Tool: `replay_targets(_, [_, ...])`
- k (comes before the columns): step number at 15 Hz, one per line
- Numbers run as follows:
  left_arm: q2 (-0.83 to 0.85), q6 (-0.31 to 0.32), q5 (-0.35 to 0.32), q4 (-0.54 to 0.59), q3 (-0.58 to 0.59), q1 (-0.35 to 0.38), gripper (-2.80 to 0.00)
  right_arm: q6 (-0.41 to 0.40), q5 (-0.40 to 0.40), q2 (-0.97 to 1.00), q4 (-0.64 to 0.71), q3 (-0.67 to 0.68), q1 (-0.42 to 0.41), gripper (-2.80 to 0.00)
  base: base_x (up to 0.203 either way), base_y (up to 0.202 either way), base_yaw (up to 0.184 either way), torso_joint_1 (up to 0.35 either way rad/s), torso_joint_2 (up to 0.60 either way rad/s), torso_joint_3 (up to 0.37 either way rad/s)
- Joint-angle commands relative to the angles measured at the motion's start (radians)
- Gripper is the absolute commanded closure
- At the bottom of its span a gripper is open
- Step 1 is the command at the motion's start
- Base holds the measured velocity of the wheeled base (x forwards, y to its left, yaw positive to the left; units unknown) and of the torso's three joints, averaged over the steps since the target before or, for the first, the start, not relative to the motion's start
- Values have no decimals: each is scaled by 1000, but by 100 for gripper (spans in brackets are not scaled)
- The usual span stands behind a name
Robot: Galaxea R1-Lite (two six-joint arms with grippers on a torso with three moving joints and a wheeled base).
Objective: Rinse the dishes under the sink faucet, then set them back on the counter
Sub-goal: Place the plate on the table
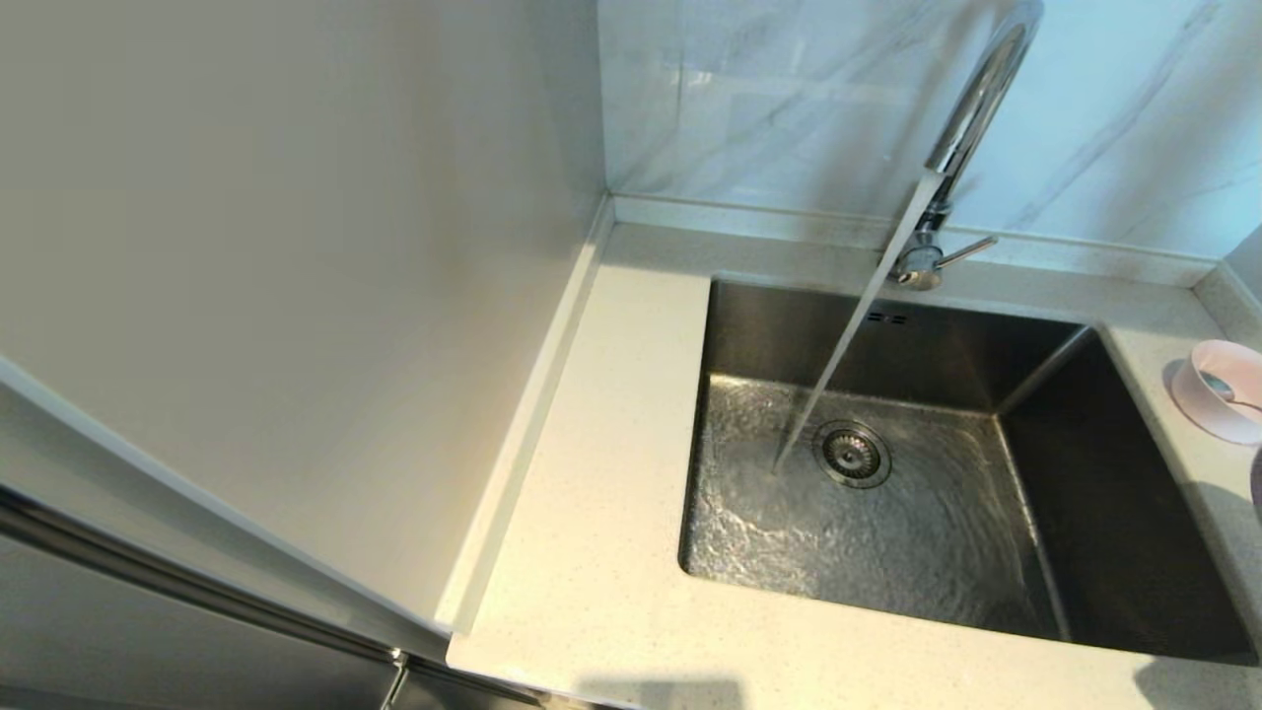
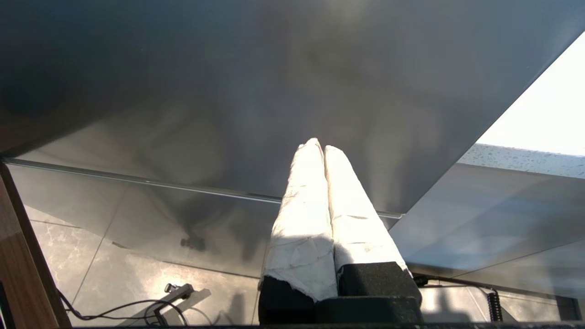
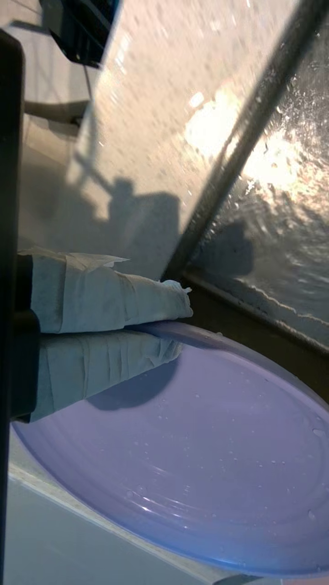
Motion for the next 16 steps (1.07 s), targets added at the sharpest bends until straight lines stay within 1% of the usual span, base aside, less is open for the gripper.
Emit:
replay_targets(1, [0,0,0,0,0,0,0,-5,-9,112,-126,78,-26,0,0,0,0,0,0,0])
replay_targets(3, [0,0,1,0,0,0,0,-5,-11,158,-162,111,-76,0,0,0,0,0,0,0])
replay_targets(6, [0,0,1,0,0,0,0,-3,-14,217,-181,109,-110,0,0,0,0,0,0,0])
replay_targets(8, [0,0,-1,0,0,0,0,-1,-28,253,-254,127,-114,0,0,0,0,0,0,0])
replay_targets(10, [0,0,-1,0,0,0,0,0,-45,280,-294,130,-115,0,0,0,0,0,0,0])
replay_targets(12, [0,0,1,0,0,0,0,0,-53,293,-297,128,-116,0,0,0,0,0,0,0])
replay_targets(14, [0,0,-1,0,0,0,0,2,-86,300,-296,130,-122,0,0,0,0,0,0,0])
replay_targets(16, [0,0,0,0,0,0,0,2,-88,307,-296,132,-126,0,0,0,0,0,0,0])
